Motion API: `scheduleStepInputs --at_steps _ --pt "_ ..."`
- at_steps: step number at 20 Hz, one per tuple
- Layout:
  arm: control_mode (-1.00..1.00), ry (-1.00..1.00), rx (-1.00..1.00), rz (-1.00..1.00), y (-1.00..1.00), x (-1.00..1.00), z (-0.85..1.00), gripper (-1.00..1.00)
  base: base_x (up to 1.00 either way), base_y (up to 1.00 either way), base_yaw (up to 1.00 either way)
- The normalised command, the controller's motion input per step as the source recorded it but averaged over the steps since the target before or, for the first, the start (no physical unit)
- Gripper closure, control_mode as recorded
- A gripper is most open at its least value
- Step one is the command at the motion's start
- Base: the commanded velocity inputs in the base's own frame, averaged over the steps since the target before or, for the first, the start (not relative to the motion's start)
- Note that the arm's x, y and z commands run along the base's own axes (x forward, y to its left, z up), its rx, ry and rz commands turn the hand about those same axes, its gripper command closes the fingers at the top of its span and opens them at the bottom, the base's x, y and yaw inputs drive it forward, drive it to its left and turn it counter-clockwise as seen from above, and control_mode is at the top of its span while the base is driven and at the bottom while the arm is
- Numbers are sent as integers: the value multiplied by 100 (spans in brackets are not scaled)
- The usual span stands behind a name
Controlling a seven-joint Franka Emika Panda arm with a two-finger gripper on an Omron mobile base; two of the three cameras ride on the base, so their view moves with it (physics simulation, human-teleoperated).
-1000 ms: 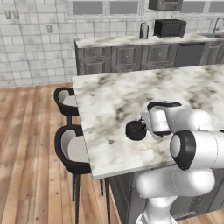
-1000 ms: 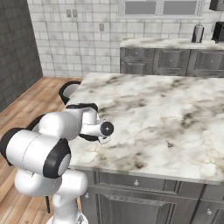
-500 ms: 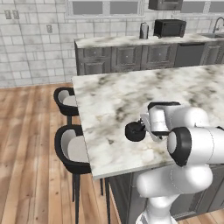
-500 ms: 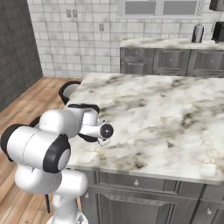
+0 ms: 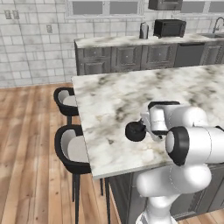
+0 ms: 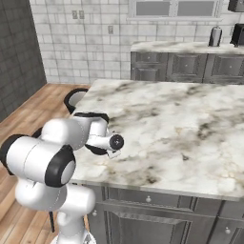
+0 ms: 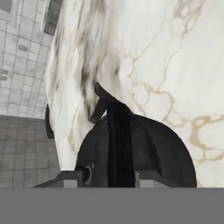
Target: The kettle is done boiling. Turn off the stove, then wait for 300 timesteps before moving the kettle to the dining table.
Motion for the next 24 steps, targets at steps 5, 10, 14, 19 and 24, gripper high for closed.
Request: scheduleStepInputs --at_steps 5,10,14,19,24 --pt "-100 0 0 0 0 -20 1 -100 0 0 0" --pt "-100 0 0 0 0 -19 8 -100 0 0 0" --pt "-100 0 0 0 0 -1 27 -100 0 0 0" --pt "-100 0 2 0 -20 -27 23 -100 0 0 0" --pt "-100 0 4 0 -36 -39 16 -100 0 0 0"
